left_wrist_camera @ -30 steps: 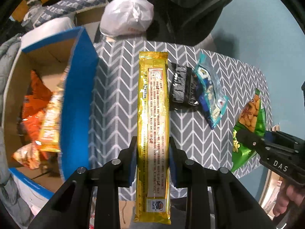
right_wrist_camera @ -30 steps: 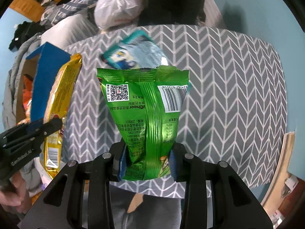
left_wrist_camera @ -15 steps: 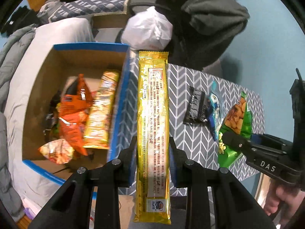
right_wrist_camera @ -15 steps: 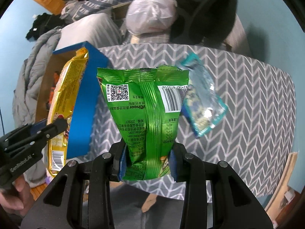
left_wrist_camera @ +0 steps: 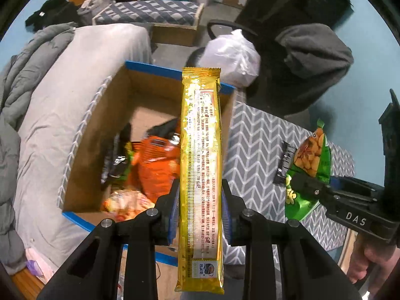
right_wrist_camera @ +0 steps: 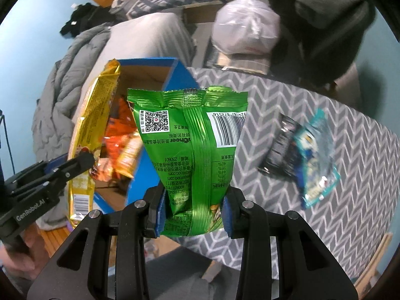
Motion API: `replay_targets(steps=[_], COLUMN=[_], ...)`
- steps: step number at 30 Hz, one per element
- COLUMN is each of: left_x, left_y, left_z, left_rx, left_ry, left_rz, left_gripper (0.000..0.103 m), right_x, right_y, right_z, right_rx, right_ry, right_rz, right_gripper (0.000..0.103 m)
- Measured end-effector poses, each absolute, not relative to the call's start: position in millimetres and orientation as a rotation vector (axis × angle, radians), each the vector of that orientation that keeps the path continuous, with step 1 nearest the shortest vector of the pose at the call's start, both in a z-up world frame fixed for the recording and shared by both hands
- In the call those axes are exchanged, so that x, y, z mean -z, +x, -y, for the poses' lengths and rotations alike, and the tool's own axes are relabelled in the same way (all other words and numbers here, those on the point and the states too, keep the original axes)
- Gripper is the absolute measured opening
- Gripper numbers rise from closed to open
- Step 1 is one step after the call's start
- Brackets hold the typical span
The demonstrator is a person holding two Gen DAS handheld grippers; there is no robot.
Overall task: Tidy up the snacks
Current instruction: 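Lift both snacks and carry them over the cardboard box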
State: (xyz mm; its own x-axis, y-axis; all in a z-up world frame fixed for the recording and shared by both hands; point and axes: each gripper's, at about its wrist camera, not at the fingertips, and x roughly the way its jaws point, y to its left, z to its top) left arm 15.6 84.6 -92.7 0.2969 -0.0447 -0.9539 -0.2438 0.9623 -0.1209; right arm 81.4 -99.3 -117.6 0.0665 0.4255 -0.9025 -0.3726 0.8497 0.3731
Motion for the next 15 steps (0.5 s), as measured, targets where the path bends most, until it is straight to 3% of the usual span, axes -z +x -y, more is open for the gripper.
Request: replay_targets(steps=[15], left_x=[116.2], left_y=[17.9], left_z=[-162.9], left_rx=[-0.243], left_ry=[-0.327], left_rz=[-1.279], left_gripper=[0.029], right_x=[111.5], right_y=[111.4], right_z=[3.9], right_rx=[-0.699], right_ry=[-0.059], right_rz=[-1.360], right_gripper=[0.035])
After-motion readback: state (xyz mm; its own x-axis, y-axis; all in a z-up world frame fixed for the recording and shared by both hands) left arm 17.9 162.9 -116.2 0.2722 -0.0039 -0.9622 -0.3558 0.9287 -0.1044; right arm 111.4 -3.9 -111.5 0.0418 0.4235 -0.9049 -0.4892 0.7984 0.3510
